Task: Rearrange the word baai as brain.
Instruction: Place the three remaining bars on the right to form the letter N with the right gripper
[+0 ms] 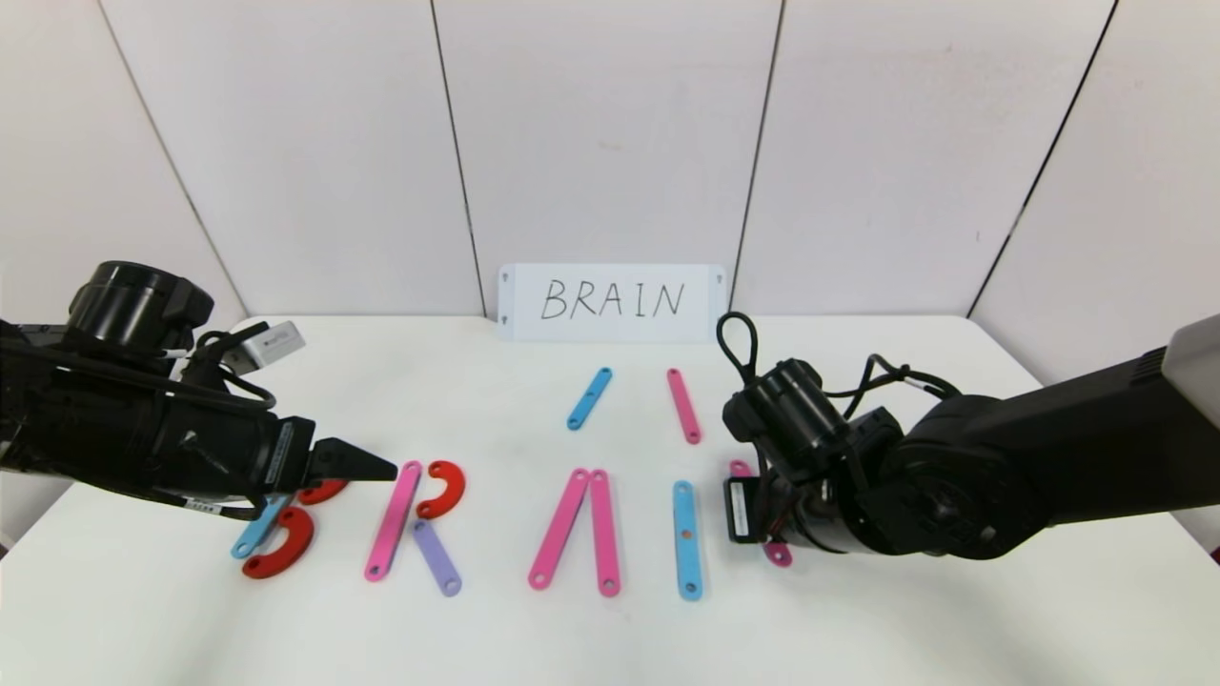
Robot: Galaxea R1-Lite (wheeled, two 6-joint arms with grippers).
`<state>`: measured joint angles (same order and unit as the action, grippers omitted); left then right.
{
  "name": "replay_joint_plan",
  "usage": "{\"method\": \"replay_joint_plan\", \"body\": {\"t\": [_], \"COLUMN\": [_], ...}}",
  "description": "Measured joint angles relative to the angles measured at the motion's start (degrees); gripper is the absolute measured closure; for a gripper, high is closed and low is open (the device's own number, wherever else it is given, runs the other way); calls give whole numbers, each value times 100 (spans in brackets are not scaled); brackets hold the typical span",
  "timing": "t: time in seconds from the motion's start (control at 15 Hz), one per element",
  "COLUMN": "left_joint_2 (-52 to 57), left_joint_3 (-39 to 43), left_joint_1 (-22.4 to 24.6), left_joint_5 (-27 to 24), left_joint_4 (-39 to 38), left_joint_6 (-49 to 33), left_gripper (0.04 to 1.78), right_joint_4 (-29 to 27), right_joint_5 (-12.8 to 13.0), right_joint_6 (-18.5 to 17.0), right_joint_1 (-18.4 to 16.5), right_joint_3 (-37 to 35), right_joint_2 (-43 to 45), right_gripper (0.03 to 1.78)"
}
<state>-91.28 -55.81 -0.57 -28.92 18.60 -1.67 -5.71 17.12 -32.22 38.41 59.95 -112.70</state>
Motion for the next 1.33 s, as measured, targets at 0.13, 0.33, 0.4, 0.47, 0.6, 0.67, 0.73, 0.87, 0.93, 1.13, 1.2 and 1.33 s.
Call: {"method": "replay_joint_plan", "body": {"t": [0.13, 0.33, 0.4, 0.47, 0.6, 0.67, 0.73, 0.87, 0.93, 1.13, 1.2, 1.33], "left_joint_2": [0, 0, 0, -4, -15, -23, -26, -30, -30, -30, -30, -30], "left_joint_3": [0, 0, 0, 0, 0, 0, 0, 0, 9, 16, 16, 18], "left_joint_1": [0, -2, -5, -5, -6, -13, -20, -20, -20, -22, -22, -22], "left_joint_5": [0, -2, -2, 0, -7, -10, -10, -10, -7, -7, -7, -2], "left_joint_4": [0, 0, 0, 0, 0, 0, 0, 0, -2, -4, -6, -6], "left_joint_6": [-4, -1, 0, -4, -1, -4, -6, -6, -6, -6, -6, -6], "left_gripper": [8, 8, 8, 8, 8, 8, 8, 8, 8, 8, 8, 8], "right_joint_4": [-2, -5, -7, -5, -7, -13, -22, -24, -33, -173, -256, -575], "right_joint_5": [0, 0, 0, 0, 2, 2, 5, 11, 11, 29, 30, 29], "right_joint_6": [-13, -13, -16, -16, -13, -18, -33, -33, -5, 122, 205, 339], "right_joint_1": [6, 6, 6, 6, 6, 4, -7, -40, -57, -107, -115, -140], "right_joint_3": [-9, 0, 0, 5, 7, 11, 24, 96, 176, 645, 848, 1384], "right_joint_2": [-34, -61, -63, -66, -59, -48, -26, 38, 77, 239, 283, 315], "right_gripper": [148, 129, 118, 103, 66, 51, 38, 19, 12, 7, 7, 7]}}
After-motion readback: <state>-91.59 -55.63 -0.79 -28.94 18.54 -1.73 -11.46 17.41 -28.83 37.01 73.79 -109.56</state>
